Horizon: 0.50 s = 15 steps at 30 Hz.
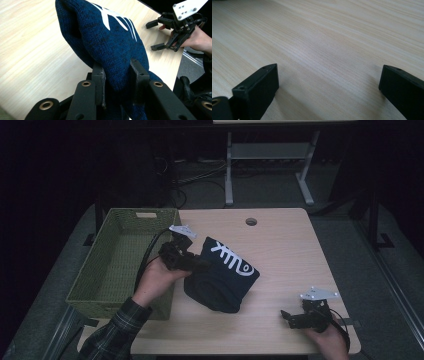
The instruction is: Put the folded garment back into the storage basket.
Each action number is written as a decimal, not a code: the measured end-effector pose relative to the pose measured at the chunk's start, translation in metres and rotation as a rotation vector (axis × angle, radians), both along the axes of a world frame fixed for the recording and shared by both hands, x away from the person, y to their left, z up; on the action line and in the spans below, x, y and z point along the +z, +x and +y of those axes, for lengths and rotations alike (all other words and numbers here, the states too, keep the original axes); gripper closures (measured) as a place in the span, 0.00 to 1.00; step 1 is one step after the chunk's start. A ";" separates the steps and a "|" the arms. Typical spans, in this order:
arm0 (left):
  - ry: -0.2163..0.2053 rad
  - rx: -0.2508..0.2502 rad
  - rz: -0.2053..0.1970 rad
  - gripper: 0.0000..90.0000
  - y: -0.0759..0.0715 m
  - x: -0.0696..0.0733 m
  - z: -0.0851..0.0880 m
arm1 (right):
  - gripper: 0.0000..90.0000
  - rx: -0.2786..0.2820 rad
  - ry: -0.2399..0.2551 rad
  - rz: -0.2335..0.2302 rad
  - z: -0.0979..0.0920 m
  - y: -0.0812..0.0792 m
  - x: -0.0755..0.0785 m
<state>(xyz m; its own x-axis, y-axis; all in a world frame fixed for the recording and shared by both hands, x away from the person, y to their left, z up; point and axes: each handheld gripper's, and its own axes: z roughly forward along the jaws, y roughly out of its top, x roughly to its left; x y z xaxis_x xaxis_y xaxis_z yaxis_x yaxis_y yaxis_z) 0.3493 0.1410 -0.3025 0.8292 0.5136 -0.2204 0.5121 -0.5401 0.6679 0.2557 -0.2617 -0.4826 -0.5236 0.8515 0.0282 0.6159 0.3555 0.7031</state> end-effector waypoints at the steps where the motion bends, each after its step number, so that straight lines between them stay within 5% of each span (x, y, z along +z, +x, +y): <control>1: 0.004 0.000 -0.002 0.78 0.000 0.001 0.001 | 0.03 -0.001 0.000 0.000 0.000 0.000 0.000; 15: 0.014 0.029 -0.002 0.78 0.003 0.029 0.028 | 0.03 -0.001 0.000 -0.001 0.000 0.000 0.000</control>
<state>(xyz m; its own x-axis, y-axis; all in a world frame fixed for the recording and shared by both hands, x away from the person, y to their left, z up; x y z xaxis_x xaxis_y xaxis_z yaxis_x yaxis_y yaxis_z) 0.3527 0.1693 -0.2736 0.8144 0.5403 -0.2115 0.5264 -0.5348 0.6610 0.2557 -0.2616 -0.4826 -0.5230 0.8519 0.0276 0.6155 0.3551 0.7036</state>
